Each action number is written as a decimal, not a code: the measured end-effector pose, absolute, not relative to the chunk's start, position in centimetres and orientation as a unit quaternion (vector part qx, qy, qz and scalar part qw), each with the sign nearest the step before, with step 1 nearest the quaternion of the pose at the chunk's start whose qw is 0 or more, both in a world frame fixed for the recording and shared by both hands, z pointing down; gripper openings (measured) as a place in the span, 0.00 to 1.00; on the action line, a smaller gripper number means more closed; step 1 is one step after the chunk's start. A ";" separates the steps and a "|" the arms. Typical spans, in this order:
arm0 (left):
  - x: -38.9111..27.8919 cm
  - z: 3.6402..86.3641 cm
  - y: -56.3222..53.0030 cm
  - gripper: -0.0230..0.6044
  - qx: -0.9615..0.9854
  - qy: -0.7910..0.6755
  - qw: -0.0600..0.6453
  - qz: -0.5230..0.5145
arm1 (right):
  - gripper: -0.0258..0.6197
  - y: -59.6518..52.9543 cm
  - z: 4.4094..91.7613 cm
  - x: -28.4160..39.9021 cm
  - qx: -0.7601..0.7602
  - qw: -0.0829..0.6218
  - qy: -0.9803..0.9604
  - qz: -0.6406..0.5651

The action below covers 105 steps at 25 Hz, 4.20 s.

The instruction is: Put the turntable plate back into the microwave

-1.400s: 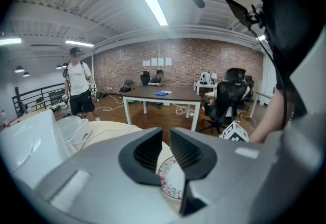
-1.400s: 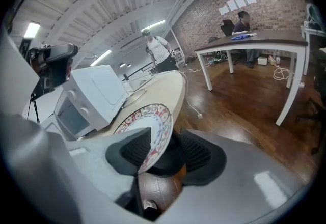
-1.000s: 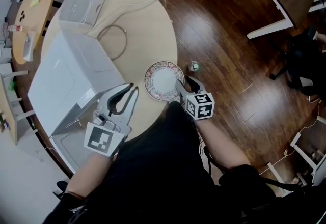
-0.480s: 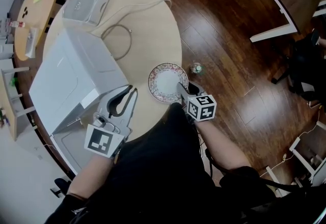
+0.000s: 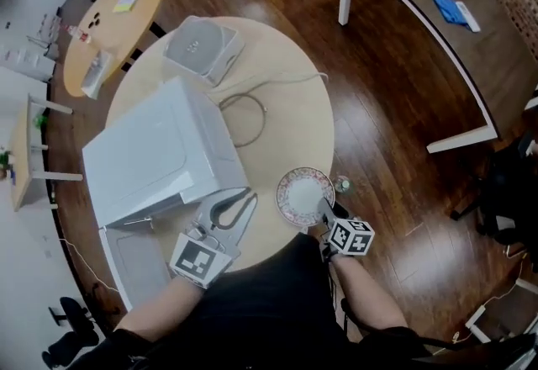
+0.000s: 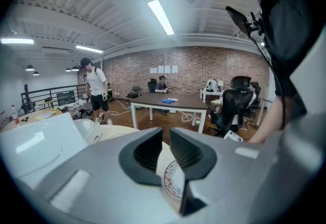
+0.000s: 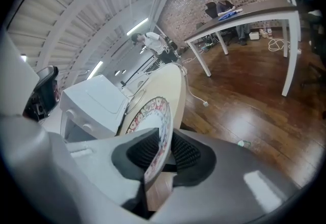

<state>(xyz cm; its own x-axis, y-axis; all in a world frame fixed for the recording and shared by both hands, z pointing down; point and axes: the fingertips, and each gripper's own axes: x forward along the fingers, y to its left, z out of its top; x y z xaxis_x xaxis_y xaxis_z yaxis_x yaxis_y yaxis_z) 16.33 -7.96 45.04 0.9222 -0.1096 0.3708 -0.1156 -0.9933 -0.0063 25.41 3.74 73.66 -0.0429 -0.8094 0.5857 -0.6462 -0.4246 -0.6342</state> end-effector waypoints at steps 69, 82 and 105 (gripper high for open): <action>-15.7 39.0 -16.2 0.05 0.944 -0.322 0.008 0.065 | 0.08 1.1 59.5 21.3 -0.696 0.323 0.443 -0.464; -18.6 38.8 -16.5 0.06 0.940 -0.334 0.011 0.063 | 0.08 0.2 59.2 18.1 -0.687 0.321 0.444 -0.477; -21.4 37.6 -16.1 0.06 0.940 -0.337 0.005 0.046 | 0.08 -1.1 59.6 13.4 -0.667 0.308 0.468 -0.490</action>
<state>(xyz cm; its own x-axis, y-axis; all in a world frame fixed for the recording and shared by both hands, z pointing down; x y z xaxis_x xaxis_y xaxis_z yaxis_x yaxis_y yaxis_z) -21.42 -16.07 37.59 0.7686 -0.6335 0.0891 -0.6344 -0.7727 -0.0211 13.36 -1.12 59.56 0.0807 -0.9271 0.3661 -0.3229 -0.3718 -0.8704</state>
